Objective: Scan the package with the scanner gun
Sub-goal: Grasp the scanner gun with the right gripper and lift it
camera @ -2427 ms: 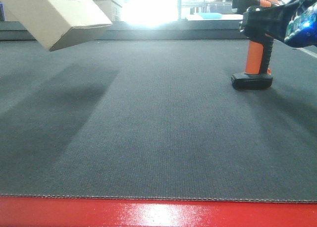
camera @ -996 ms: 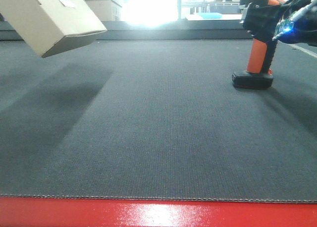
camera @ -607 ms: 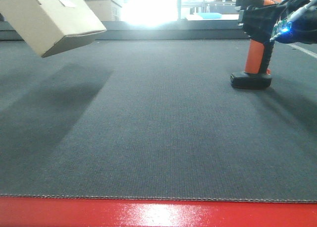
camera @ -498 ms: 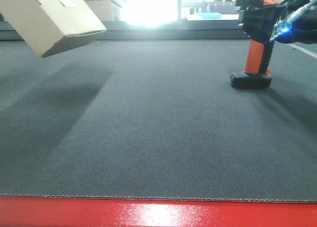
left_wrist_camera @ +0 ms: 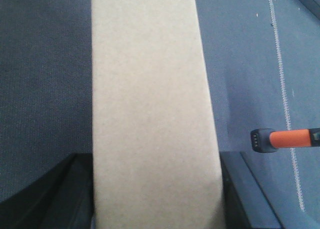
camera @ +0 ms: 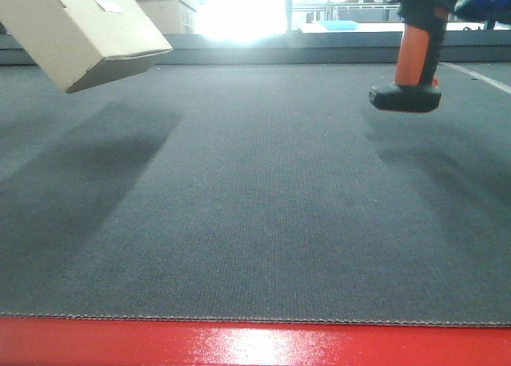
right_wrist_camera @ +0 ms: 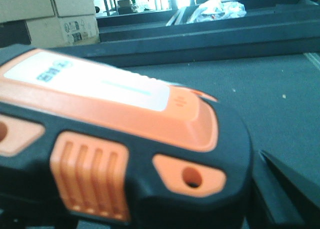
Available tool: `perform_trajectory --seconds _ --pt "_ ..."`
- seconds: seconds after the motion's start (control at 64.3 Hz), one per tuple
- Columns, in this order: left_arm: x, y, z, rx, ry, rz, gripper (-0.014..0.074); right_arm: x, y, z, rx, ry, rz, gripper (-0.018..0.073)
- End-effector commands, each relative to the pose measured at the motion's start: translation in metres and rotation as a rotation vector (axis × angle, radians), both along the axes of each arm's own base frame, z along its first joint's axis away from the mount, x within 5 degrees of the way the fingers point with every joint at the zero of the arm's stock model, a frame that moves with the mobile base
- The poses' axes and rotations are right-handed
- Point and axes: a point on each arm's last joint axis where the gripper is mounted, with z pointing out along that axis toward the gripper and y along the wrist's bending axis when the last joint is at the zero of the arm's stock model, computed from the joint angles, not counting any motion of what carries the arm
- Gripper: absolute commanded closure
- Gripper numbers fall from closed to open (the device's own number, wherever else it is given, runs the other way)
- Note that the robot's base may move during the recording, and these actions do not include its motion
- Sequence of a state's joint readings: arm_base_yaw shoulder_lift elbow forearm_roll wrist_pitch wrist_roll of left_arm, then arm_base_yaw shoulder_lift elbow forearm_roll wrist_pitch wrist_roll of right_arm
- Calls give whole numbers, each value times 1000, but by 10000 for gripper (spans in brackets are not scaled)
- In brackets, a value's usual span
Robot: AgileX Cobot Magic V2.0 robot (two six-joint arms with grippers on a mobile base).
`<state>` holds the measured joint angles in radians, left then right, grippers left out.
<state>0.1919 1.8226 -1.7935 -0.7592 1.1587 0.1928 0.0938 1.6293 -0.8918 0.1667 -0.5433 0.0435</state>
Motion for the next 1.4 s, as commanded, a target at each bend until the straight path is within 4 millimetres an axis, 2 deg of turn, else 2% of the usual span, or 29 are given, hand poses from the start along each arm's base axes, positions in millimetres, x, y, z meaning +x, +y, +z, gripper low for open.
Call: perform_trajectory --seconds 0.0,0.233,0.529,0.669,0.778,1.167,1.385 --pt "-1 -1 5 -15 -21 0 707 -4 -1 16 -8 -66 3 719" --pt "-1 -1 5 -17 -20 -1 707 -5 5 27 -104 -47 78 719" --pt "-1 -3 5 -23 -18 -8 707 12 11 72 -264 46 144 719" --pt "-1 -7 5 -23 -18 -19 707 16 12 90 -318 17 150 719" --pt "-1 -13 5 -23 -18 -34 707 16 20 99 -389 -12 181 719" --pt "-2 -18 5 -27 -5 -58 707 17 25 107 -530 -10 209 713" --pt "-3 -19 5 -36 2 -67 707 19 40 122 -591 -19 234 713"
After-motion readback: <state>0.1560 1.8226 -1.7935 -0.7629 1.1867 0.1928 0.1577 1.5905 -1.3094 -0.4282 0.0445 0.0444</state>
